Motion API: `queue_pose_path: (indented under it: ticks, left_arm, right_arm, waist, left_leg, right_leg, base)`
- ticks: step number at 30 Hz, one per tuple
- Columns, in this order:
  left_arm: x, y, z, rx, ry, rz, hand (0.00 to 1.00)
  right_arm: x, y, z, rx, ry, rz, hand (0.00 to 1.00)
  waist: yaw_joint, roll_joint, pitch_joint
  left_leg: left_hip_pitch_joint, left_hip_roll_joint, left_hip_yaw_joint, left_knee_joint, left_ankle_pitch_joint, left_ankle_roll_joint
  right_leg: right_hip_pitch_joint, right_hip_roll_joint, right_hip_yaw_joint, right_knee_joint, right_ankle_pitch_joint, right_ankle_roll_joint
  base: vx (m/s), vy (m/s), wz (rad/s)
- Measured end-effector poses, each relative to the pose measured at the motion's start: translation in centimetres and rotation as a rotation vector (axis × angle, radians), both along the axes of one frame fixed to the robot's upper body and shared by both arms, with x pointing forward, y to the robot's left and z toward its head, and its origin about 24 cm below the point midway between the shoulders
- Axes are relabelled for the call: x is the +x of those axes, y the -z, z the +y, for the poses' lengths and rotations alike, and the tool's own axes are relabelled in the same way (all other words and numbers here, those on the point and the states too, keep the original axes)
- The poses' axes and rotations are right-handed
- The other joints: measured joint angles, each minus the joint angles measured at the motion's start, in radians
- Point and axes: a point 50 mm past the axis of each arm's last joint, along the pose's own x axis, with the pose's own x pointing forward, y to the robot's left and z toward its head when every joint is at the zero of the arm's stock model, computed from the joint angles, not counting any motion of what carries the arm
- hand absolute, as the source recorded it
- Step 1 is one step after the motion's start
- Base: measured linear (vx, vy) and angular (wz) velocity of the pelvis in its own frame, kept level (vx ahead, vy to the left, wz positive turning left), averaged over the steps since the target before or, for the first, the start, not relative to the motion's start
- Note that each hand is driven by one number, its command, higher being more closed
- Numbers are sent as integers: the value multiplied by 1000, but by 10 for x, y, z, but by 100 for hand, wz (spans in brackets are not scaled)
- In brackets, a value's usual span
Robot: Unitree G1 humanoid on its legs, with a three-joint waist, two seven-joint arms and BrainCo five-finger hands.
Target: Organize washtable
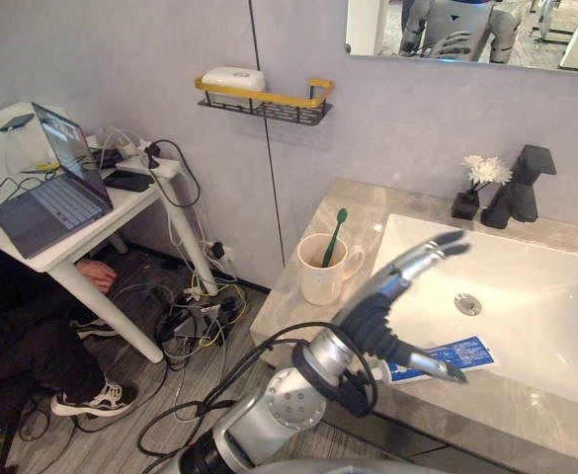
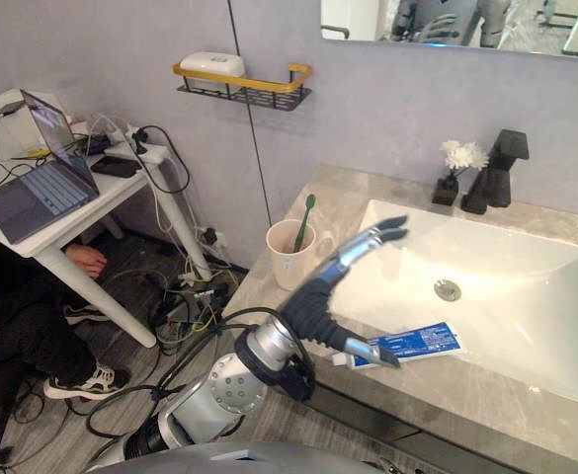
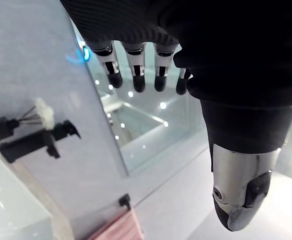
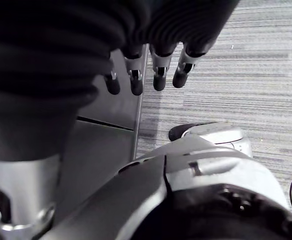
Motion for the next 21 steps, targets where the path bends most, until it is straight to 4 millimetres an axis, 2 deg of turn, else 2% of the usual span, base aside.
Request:
queue_pose_path:
  ticks: [6, 11, 18, 20, 21]
  left_arm:
    - [4, -4, -9, 61, 36, -70, 0]
    - [-3, -2, -18, 121, 86, -116, 0]
    - [5, 21, -24, 298, 75, -98, 0]
    - [6, 24, -24, 322, 70, -106, 0]
    - [8, 30, -24, 347, 64, -92, 0]
  right_arm:
    - [2, -1, -1, 2, -48, -2, 0]
    - [9, -2, -1, 1, -75, -24, 0]
    - [20, -4, -1, -1, -86, -64, 0]
    - [21, -4, -1, -3, -94, -68, 0]
    - [23, -4, -2, -3, -97, -71, 0]
  waist:
    - [-1, -4, 8]
    - [-4, -1, 14]
    - [-4, 12, 57]
    - [-7, 13, 58]
    - [-18, 14, 58]
  left_leg:
    - [-4, -1, -19, -21, 20, -2]
    - [-3, -1, -19, -23, 20, -2]
    - [-8, -2, -25, -21, 20, -2]
    - [-12, -2, -27, -21, 20, -2]
    - [-15, -2, -34, -20, 21, -2]
  right_leg:
    - [-1, 2, -19, 1, 0, 0]
    - [-2, 2, -19, 0, 0, 0]
    - [-1, 2, -25, -1, 0, 0]
    - [-3, 1, -28, -2, 0, 0]
    - [-1, 2, -35, -4, 0, 0]
  base:
    - [-13, -3, 9]
    - [0, 0, 0]
    - [0, 0, 0]
    - [22, -4, 6]
    - [23, -6, 11]
